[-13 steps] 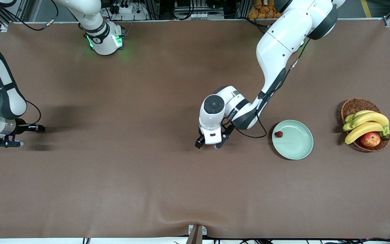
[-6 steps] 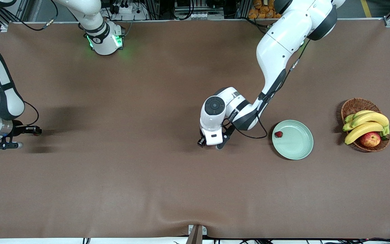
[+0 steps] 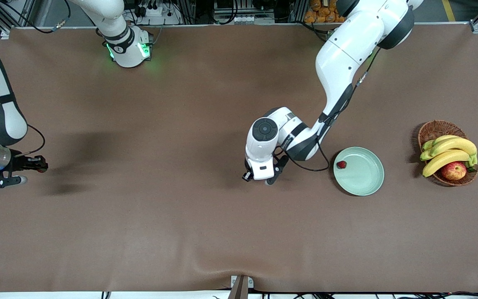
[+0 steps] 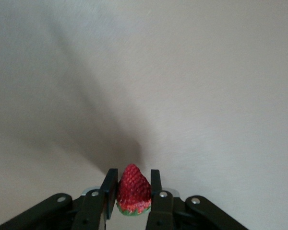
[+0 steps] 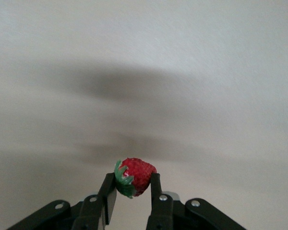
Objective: Collect all strawberries into plate
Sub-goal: 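Drop the strawberry in the plate with the left gripper while the right carries another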
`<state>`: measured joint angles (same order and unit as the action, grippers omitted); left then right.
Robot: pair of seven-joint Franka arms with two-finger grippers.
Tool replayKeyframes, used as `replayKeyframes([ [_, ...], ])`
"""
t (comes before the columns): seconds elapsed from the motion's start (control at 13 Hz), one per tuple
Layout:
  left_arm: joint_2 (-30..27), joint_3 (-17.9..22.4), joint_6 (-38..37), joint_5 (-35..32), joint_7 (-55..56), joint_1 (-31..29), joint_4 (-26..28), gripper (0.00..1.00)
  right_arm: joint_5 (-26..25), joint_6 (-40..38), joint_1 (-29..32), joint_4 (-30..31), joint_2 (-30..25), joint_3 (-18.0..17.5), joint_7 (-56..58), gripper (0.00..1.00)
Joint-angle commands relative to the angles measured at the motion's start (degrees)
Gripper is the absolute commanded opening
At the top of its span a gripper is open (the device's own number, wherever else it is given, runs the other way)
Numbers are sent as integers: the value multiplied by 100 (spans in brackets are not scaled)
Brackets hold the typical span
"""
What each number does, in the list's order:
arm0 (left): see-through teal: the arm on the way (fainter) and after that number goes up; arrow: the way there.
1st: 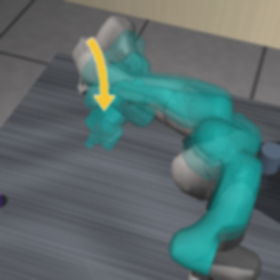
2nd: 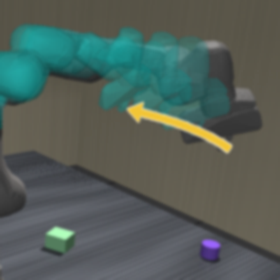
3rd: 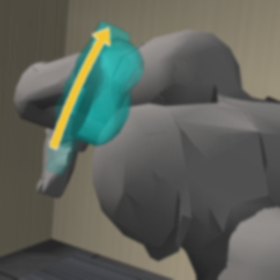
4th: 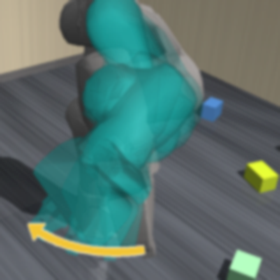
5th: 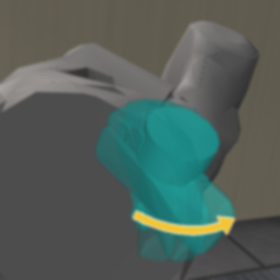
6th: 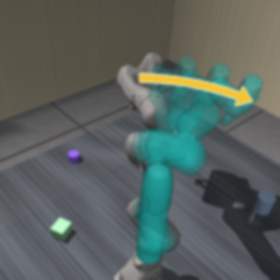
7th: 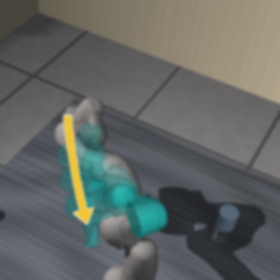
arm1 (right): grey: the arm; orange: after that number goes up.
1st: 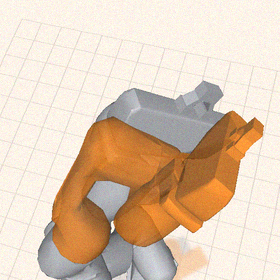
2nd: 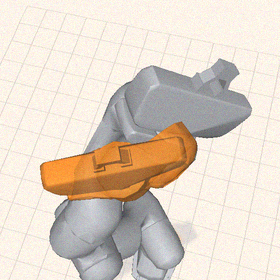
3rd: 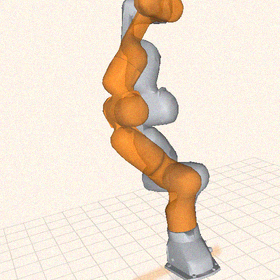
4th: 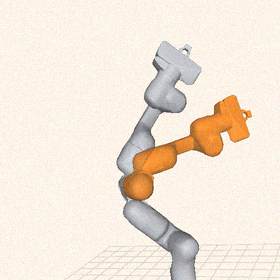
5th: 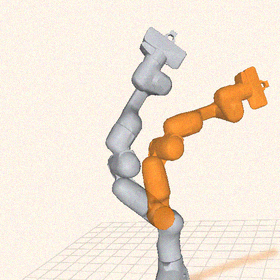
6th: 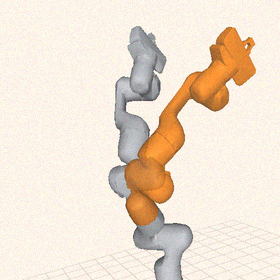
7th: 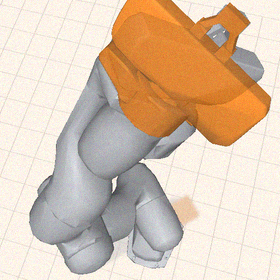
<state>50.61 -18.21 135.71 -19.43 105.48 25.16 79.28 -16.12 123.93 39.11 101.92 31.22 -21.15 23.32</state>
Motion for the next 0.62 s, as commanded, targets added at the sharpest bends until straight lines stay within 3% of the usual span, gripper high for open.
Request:
replayKeyframes([
  [0.0,-716,-33,-175,-26,-45,-291,192,0,-93,-71,61,65,-107,-432,321,0],
  [0.31,-1648,-471,-895,52,-553,-1080,605,0,-49,-62,-122,-31,-81,-907,824,0],
  [0.54,-2334,-1392,-1264,325,-1315,-2501,1341,0,-41,-36,-491,-40,-72,-1171,789,0],
])
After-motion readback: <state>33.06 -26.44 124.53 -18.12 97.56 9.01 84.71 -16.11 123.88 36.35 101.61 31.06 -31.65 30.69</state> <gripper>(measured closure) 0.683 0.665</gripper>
